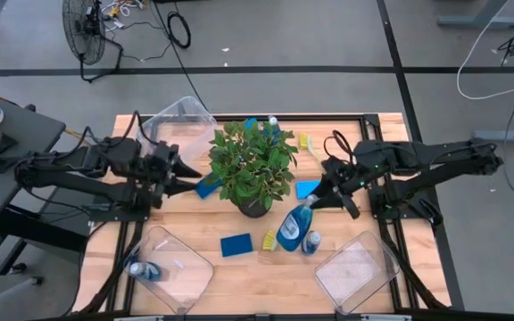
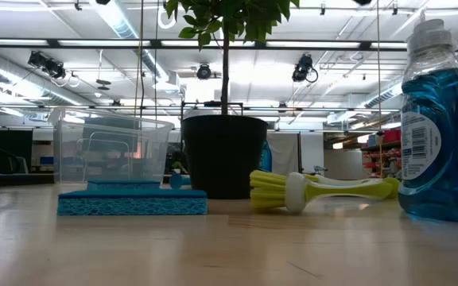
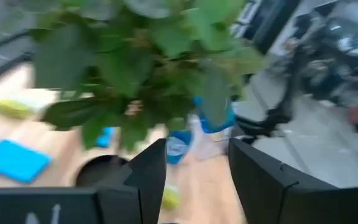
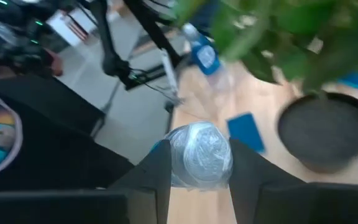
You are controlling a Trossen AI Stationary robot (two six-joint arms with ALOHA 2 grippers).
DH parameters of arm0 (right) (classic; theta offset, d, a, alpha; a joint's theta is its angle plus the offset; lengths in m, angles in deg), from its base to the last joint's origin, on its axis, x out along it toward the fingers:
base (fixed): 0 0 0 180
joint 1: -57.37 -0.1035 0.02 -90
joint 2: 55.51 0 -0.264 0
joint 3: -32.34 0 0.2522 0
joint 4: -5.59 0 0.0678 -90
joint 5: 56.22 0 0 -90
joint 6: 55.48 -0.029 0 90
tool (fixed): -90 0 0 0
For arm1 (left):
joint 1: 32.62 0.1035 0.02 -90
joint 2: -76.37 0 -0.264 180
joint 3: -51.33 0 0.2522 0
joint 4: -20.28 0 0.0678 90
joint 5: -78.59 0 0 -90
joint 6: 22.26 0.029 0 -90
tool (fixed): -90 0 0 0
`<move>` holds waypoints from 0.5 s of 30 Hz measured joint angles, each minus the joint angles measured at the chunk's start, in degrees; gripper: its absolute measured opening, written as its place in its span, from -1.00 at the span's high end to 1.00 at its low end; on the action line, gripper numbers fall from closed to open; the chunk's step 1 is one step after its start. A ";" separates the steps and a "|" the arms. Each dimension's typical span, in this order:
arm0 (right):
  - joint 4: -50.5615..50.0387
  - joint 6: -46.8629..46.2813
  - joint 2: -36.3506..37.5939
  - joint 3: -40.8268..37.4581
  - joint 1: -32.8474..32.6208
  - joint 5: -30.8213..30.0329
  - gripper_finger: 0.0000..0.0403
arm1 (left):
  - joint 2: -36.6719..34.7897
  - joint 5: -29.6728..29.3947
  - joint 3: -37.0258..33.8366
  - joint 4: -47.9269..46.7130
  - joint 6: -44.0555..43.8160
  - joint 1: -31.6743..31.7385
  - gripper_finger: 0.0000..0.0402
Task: Pick & Place Kitchen Sink Supplies
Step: Put the blue liquid soap bottle into the bottom left transparent bin
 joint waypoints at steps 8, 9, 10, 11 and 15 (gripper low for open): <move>5.60 -2.19 -0.66 0.04 -6.38 -5.90 0.45 | 0.42 3.93 0.00 3.71 -4.48 -5.33 0.12; 6.38 -2.86 -0.92 0.04 -7.00 -6.79 0.45 | 0.71 4.21 0.00 4.24 -4.96 -6.13 0.12; 6.83 -3.05 -1.19 0.04 -7.75 -7.41 0.45 | 1.01 4.55 0.00 4.61 -5.76 -6.93 0.12; 7.64 -3.13 -1.61 0.04 -8.47 -8.36 0.45 | 1.45 5.03 -0.02 5.08 -6.20 -7.82 0.12; 12.59 -4.33 -3.58 0.04 -11.27 -11.14 0.45 | 3.58 6.29 0.00 8.95 -7.96 -11.44 0.12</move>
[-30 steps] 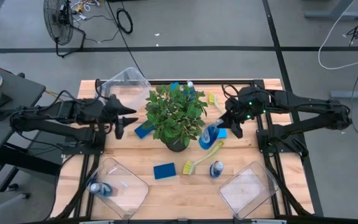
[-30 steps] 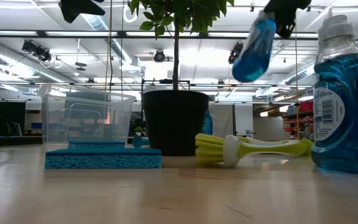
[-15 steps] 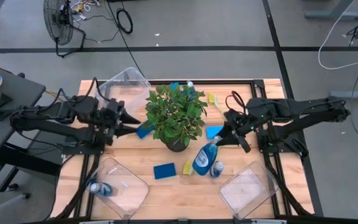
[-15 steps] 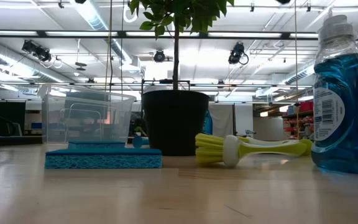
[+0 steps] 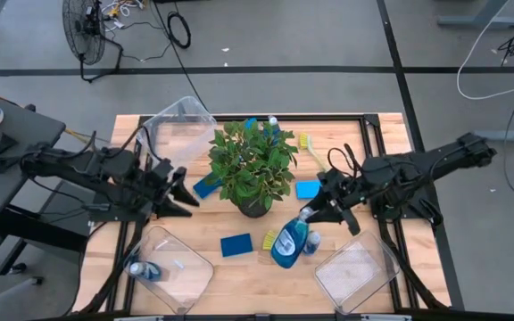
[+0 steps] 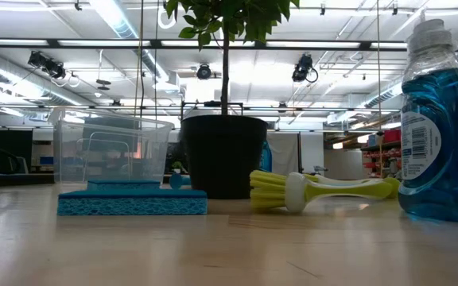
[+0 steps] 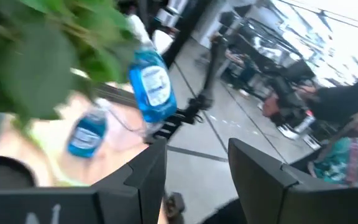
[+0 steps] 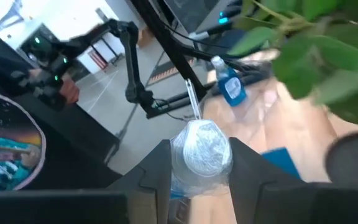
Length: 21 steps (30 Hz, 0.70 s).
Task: Pick & Place Kitchen Sink Supplies
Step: Put the blue liquid soap bottle into the bottom left transparent bin
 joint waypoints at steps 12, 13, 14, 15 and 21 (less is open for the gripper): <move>12.28 7.01 -6.21 0.02 -5.17 -1.05 0.45 | 8.34 -2.88 -0.02 10.97 -7.04 -8.63 0.12; 13.53 7.07 -6.69 0.02 -5.51 -0.98 0.45 | 9.17 -3.12 0.00 11.92 -7.55 -9.16 0.12; 14.65 7.29 -7.07 0.02 -5.81 -0.76 0.45 | 9.77 -3.15 -0.02 12.71 -8.24 -9.57 0.12; 15.53 7.95 -7.42 0.02 -6.12 -0.69 0.45 | 10.44 -3.12 -0.02 13.60 -8.24 -9.85 0.12; 20.38 12.02 -10.36 0.02 -6.88 -1.31 0.45 | 13.79 -5.02 -0.02 16.30 -8.25 -11.74 0.12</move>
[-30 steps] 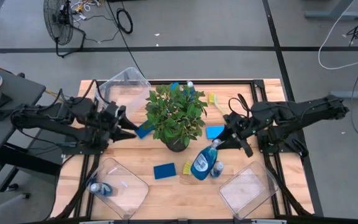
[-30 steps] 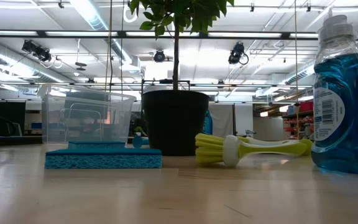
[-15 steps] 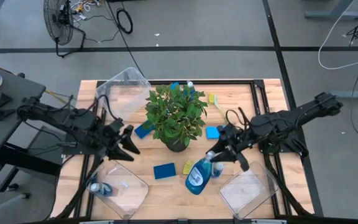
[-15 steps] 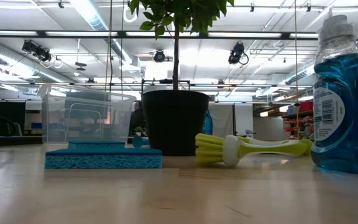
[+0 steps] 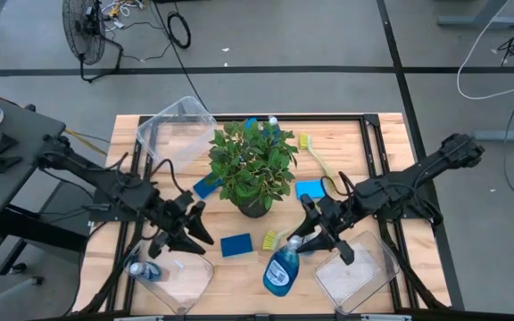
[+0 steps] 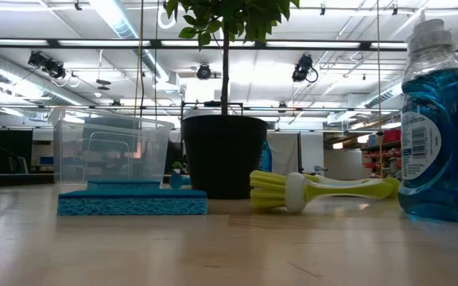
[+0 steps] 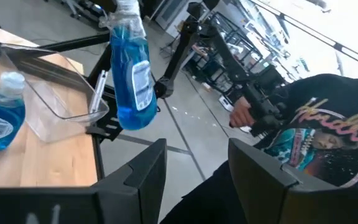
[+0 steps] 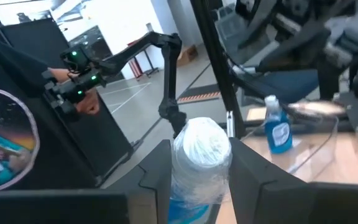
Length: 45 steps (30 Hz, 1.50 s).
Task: Pick & Place Kitchen Sink Supplies
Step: Put the blue liquid soap bottle into the bottom left transparent bin
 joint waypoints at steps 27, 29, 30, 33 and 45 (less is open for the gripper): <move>23.52 3.62 -12.00 0.00 0.11 0.03 0.45 | 7.52 -8.16 -0.07 7.47 0.31 -1.84 0.12; 23.98 4.45 -12.01 0.00 0.11 0.04 0.45 | 8.13 -8.15 -0.01 9.72 0.11 -1.50 0.12; 24.44 5.03 -12.03 0.00 0.11 0.03 0.45 | 8.42 -8.16 0.00 10.85 0.11 -1.47 0.12; 25.20 6.20 -11.96 0.00 0.11 -0.59 0.45 | 10.06 -7.73 0.02 16.10 0.04 -1.46 0.12; 25.42 6.50 -11.98 0.00 0.15 -1.46 0.47 | 17.20 -6.89 0.02 23.80 -1.90 -0.71 0.12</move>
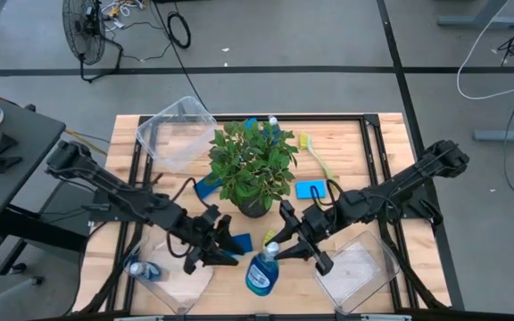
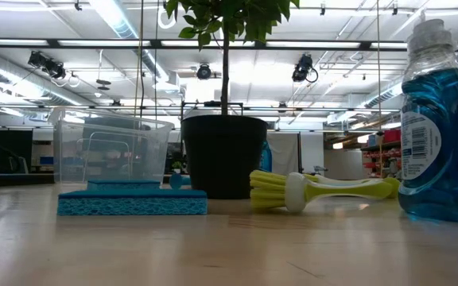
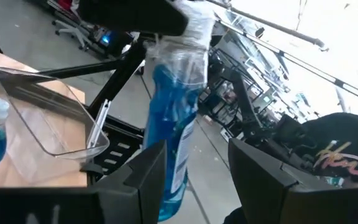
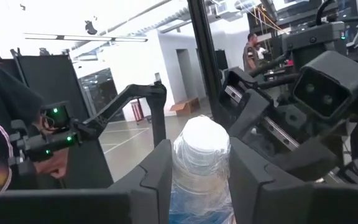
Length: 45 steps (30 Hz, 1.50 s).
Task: Pick & Place Kitchen Sink Supplies
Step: Put the blue liquid soap bottle into the bottom left transparent bin
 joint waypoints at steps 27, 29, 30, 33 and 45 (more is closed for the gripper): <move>3.61 -0.52 -3.30 0.00 1.89 2.10 0.47 | 9.30 3.67 8.16 1.80 -0.57 3.21 -0.41; 3.63 -0.52 -3.31 0.00 1.97 2.07 0.47 | 9.55 4.28 8.17 3.54 -0.54 3.21 -0.40; 3.72 -0.52 -3.31 0.00 2.10 2.01 0.47 | 9.59 4.35 8.20 3.83 -0.53 3.21 -0.40; 4.56 -0.74 -3.34 0.00 2.68 2.15 0.47 | 9.69 4.38 8.17 3.81 -0.34 3.21 -0.40; 4.88 -0.72 -3.34 0.00 4.35 2.11 0.47 | 10.26 3.80 8.15 3.96 0.93 3.69 -0.29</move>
